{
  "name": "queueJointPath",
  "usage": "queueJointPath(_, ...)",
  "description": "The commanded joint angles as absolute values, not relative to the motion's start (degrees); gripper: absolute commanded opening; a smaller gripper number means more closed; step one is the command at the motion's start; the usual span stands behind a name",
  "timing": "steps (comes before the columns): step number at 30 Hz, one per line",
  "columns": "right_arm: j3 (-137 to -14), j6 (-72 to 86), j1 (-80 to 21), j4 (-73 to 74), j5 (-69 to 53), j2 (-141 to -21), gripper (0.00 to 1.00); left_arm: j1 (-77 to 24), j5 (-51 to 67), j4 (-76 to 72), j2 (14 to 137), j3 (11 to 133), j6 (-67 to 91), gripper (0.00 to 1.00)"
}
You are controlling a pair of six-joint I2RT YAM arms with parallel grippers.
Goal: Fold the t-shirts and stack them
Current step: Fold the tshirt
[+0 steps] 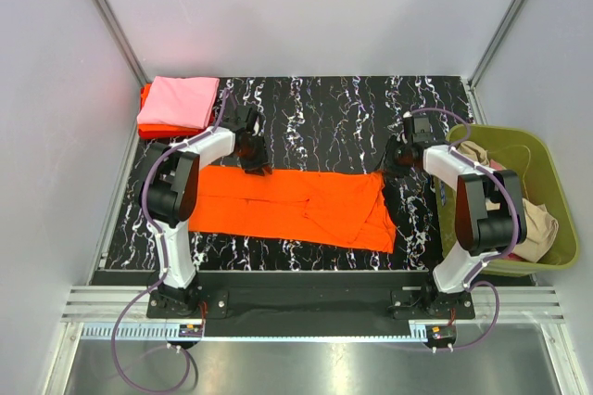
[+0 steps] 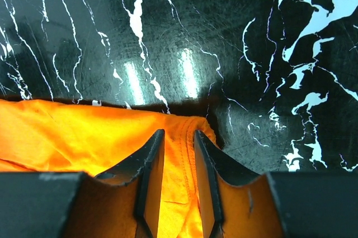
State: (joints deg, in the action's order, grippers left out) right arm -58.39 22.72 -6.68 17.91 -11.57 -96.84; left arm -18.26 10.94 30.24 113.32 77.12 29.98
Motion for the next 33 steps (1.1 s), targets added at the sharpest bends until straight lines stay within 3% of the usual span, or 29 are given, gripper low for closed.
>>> queueJointPath(1,-57.6,22.3,-6.5,16.1,-10.6,-96.0,0.36,-17.8,11.3,28.8,114.6,76.9,28.9,0.35)
queueJointPath(4,-57.0,22.4,-6.4,16.0,-10.4,-95.5,0.42,-17.8,10.9,28.7,114.5,76.7,28.8,0.35)
queueJointPath(9,-56.6,22.8,-6.4,16.1,-10.5,-95.7,0.43,-17.8,11.3,28.4,114.5,76.3,29.3,0.35)
queueJointPath(13,-56.3,23.0,-6.5,15.4,-10.3,-95.3,0.26,-17.8,10.9,28.2,114.6,76.1,29.2,0.35)
queueJointPath(14,-55.9,23.3,-6.4,15.5,-9.6,-95.2,0.16,-17.8,10.6,28.2,114.6,76.0,29.3,0.35)
queueJointPath(18,-54.6,24.2,-6.3,15.1,-3.3,-93.4,0.05,-17.8,10.3,28.0,115.1,75.0,29.2,0.35)
queueJointPath(29,-48.2,28.0,-6.4,8.2,3.6,-89.7,0.13,-17.8,9.1,27.1,115.8,73.7,29.4,0.35)
queueJointPath(31,-48.0,28.5,-6.3,7.4,3.3,-89.6,0.18,-17.7,9.0,27.1,115.8,73.7,29.6,0.35)
queueJointPath(33,-48.0,28.5,-6.4,6.8,2.4,-90.3,0.17,-17.7,9.1,27.1,115.9,73.7,29.6,0.35)
